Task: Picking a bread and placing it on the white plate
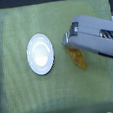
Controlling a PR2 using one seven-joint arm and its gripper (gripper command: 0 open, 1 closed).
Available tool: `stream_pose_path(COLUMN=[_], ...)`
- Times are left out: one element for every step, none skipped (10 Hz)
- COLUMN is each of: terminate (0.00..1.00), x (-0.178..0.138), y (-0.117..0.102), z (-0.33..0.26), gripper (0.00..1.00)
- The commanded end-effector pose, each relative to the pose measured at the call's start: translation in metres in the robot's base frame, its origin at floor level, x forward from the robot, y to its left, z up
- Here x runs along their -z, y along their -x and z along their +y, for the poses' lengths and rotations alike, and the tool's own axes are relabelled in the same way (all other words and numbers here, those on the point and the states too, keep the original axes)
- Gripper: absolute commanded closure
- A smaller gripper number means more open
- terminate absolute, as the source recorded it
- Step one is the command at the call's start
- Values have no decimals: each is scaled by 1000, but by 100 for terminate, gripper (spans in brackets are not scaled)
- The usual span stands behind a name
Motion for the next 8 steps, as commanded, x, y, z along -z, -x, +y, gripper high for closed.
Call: stream_pose_path(terminate=[0,0,0,0,0,0,0,0], x=[-4,-5,-7,-9,-11,-12,-13,-14], y=[1,2,1,0,0,1,1,0], z=[10,11,11,11,11,12,12,12], gripper=[100,100,100,100,100,100,100,100])
